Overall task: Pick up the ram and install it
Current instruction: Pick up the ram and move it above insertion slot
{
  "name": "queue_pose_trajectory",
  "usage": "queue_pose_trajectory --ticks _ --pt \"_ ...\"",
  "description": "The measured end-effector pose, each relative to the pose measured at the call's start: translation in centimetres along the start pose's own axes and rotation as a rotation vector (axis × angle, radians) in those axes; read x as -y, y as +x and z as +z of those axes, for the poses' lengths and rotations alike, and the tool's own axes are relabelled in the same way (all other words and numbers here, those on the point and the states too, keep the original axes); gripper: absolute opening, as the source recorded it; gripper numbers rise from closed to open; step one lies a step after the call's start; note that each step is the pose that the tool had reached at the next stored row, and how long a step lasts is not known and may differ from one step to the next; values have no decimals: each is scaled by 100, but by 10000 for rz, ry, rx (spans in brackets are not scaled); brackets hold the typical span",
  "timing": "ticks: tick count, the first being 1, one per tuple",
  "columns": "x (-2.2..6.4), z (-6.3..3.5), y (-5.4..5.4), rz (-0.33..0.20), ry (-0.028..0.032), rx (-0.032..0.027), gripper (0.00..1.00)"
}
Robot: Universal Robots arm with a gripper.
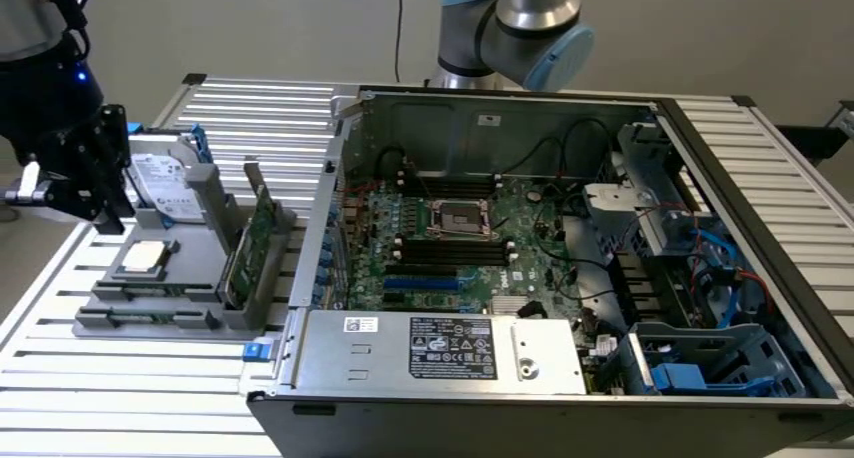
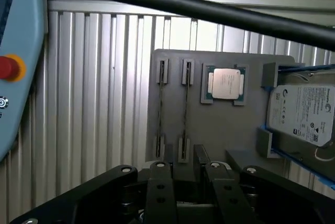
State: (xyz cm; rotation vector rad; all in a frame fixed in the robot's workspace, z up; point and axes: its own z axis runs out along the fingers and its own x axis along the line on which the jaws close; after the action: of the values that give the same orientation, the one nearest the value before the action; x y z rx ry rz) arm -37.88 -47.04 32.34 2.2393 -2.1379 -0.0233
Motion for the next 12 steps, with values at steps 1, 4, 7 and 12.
queue_pose_trajectory --ticks 1,4,7,12 --pt "-2 19 3 1 0 1 30" --pt "-13 74 13 14 0 1 30" --pt "-25 127 25 31 -3 0 30" --pt "-48 221 45 70 -2 3 30"
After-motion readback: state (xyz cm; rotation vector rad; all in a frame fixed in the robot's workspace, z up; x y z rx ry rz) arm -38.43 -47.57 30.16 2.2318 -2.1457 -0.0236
